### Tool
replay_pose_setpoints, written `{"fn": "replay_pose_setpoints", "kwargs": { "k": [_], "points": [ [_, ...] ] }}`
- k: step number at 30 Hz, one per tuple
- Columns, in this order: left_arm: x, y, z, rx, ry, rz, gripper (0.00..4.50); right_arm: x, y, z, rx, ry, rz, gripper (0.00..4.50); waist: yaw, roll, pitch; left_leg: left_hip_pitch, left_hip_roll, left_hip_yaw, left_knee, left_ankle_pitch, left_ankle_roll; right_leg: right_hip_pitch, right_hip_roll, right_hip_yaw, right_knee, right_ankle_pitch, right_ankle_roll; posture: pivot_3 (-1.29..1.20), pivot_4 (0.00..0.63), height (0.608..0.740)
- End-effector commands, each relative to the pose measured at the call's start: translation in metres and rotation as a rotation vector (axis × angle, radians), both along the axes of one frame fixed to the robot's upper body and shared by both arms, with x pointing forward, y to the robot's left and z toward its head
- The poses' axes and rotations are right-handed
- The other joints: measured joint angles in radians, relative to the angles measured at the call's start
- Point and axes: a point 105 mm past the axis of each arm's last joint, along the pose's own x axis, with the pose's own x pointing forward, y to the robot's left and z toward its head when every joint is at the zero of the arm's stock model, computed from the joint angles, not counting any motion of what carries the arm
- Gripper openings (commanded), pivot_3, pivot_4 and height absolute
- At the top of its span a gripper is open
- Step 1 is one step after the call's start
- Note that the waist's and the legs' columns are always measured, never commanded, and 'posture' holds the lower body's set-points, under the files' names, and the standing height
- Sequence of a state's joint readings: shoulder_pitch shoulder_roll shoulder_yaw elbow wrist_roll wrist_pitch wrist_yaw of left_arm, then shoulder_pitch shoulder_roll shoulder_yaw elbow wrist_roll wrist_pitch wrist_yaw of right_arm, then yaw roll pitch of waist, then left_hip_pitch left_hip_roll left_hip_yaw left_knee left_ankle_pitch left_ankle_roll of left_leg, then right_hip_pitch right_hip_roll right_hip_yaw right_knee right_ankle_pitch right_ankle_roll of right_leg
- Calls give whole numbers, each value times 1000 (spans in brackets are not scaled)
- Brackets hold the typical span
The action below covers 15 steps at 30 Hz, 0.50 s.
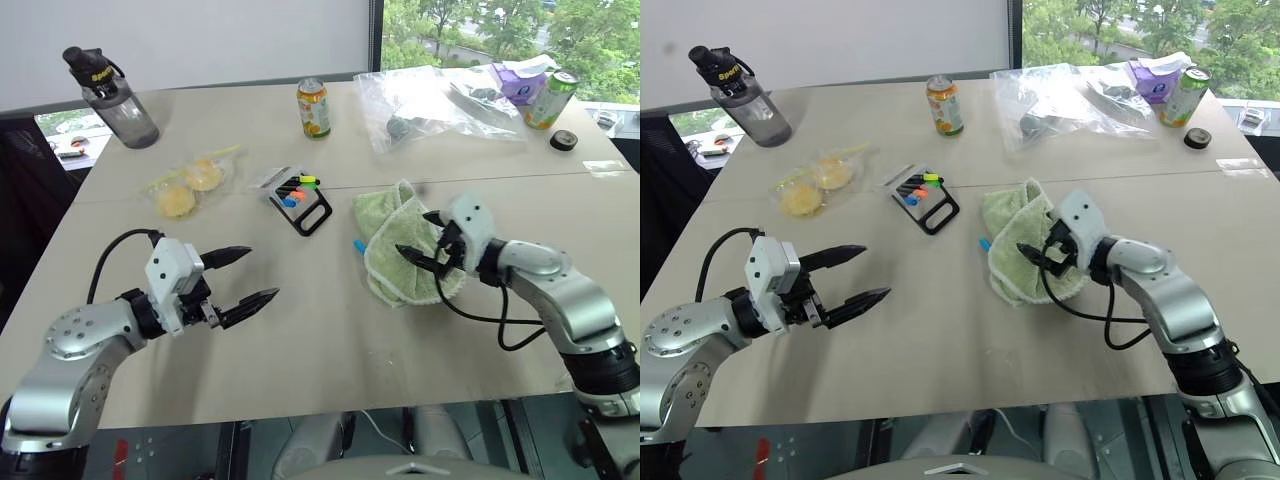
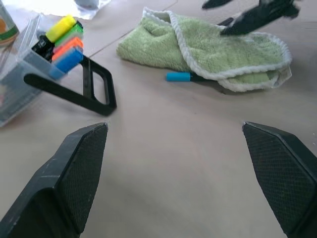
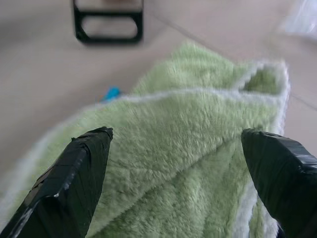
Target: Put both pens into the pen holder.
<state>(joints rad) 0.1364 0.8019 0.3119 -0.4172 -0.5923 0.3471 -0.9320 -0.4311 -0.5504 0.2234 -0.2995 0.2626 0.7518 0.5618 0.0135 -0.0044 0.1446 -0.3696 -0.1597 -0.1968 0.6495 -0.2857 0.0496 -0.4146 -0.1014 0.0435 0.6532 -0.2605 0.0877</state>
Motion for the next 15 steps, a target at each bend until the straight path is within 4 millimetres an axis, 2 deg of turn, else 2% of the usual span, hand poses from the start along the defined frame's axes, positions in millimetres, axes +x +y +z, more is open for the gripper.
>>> {"fn": "replay_pose_setpoints", "kwargs": {
  "k": [1, 2, 5, 13, 15],
  "points": [
    [-3, -9, 11, 2, -38, -27, 4478, -6, 9, -11, -100, 15, 20, 4500, -1, 0, 0, 0, 0, 0, 0, 0, 0, 0, 0, 0, 0, 0, 0, 0, 150, 739],
    [-3, -10, 11, 4, -39, -27, 4478, -4, 8, -14, -118, 16, 4, 4500, -1, 0, 0, 0, 0, 0, 0, 0, 0, 0, 0, 0, 0, 0, 0, 0, 150, 739],
    [-2, -11, 11, 3, -39, -24, 4500, -6, 9, -11, -66, 54, -15, 3662, 0, 0, 0, 0, 0, 0, 0, 0, 0, 0, 0, 0, 0, 0, 0, 0, 150, 739],
    [2, -14, 11, 8, -39, -30, 4500, -4, 8, 0, 49, 74, -40, 25, 0, 0, 0, 0, 0, 0, 1, 0, 0, 0, 0, 0, 2, 0, 0, 0, 150, 739],
    [3, -14, 11, 8, -39, -33, 4500, -4, 10, 10, 107, 48, -26, 25, -1, 0, 0, 0, 0, 0, 1, 0, 0, 0, 0, 0, 2, 0, 0, 0, 150, 739]
  ]
}}
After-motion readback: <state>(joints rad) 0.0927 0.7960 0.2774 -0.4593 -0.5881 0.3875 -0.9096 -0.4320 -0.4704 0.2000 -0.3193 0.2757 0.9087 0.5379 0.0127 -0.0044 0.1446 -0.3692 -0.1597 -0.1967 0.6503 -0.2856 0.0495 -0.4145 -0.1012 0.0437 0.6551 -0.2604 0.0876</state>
